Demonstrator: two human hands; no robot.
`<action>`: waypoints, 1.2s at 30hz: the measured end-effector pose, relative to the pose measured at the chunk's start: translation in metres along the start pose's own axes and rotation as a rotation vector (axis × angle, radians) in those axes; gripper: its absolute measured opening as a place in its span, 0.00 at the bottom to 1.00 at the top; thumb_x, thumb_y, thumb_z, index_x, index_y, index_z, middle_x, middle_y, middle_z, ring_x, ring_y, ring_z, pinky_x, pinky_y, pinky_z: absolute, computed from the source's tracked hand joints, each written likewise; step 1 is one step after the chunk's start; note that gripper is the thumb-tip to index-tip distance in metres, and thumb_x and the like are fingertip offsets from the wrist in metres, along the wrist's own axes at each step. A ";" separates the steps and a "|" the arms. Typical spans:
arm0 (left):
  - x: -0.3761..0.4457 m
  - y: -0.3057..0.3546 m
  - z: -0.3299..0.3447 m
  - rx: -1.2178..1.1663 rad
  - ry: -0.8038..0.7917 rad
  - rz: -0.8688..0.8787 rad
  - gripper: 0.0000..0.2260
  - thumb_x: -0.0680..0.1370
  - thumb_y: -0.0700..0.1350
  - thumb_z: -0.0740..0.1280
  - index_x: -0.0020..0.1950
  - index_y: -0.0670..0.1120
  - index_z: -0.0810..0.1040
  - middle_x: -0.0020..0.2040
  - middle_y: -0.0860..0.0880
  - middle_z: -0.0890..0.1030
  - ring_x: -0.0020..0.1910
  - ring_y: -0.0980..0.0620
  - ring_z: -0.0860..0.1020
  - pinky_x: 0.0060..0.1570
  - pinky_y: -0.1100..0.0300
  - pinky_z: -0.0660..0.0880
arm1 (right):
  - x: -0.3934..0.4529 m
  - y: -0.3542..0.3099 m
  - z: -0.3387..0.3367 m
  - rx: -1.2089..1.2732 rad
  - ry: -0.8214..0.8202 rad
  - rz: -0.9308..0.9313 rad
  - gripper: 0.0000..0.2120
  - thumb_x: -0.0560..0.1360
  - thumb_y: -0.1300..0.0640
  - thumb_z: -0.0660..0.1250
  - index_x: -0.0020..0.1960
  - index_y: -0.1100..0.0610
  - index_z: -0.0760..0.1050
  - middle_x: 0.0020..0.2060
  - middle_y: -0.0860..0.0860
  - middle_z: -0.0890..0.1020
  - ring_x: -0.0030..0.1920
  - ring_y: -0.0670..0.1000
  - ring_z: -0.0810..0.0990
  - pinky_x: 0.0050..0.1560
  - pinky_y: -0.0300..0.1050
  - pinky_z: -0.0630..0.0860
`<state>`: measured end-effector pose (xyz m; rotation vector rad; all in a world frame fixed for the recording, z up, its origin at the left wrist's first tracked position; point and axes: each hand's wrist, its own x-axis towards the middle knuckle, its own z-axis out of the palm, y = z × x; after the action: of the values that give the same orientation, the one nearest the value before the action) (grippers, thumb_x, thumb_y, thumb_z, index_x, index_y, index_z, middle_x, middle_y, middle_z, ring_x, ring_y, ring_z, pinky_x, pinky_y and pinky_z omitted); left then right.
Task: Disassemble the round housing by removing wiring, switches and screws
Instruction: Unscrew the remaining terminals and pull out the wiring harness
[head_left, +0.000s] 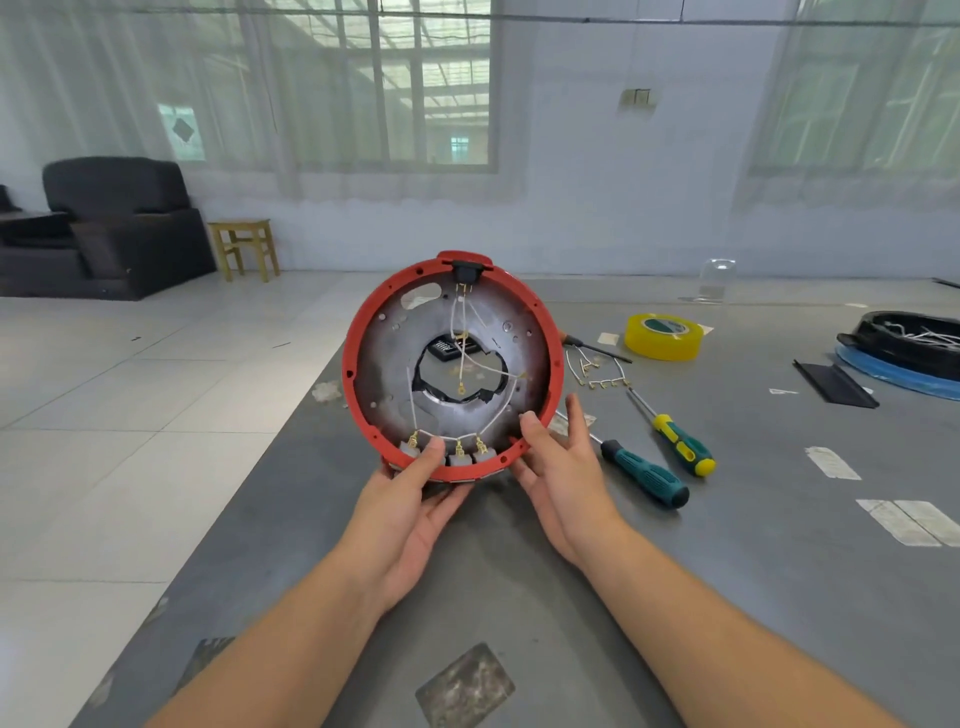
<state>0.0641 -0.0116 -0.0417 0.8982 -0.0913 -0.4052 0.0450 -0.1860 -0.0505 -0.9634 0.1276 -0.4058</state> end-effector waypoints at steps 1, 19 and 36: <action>0.002 0.001 0.001 -0.017 -0.004 -0.022 0.19 0.81 0.41 0.71 0.72 0.39 0.75 0.63 0.39 0.84 0.61 0.41 0.84 0.60 0.49 0.81 | 0.000 0.000 0.000 0.015 0.004 0.002 0.40 0.79 0.61 0.71 0.81 0.40 0.53 0.62 0.54 0.83 0.60 0.53 0.84 0.65 0.57 0.77; 0.033 0.002 -0.006 -0.126 -0.109 -0.085 0.30 0.74 0.32 0.71 0.76 0.42 0.70 0.64 0.32 0.82 0.60 0.31 0.83 0.51 0.43 0.84 | 0.010 0.007 0.000 -0.034 -0.178 -0.043 0.26 0.78 0.57 0.72 0.74 0.51 0.69 0.66 0.53 0.81 0.64 0.55 0.81 0.57 0.50 0.80; 0.036 0.005 -0.021 -0.160 0.062 0.064 0.29 0.77 0.28 0.70 0.73 0.49 0.68 0.62 0.36 0.84 0.57 0.32 0.85 0.50 0.37 0.84 | 0.009 -0.050 -0.046 -2.242 0.115 -0.468 0.13 0.80 0.49 0.61 0.61 0.50 0.78 0.56 0.50 0.80 0.56 0.56 0.78 0.53 0.51 0.74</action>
<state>0.1036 -0.0072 -0.0541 0.7480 -0.0298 -0.3198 0.0262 -0.2497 -0.0350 -3.2142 0.5069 -0.6923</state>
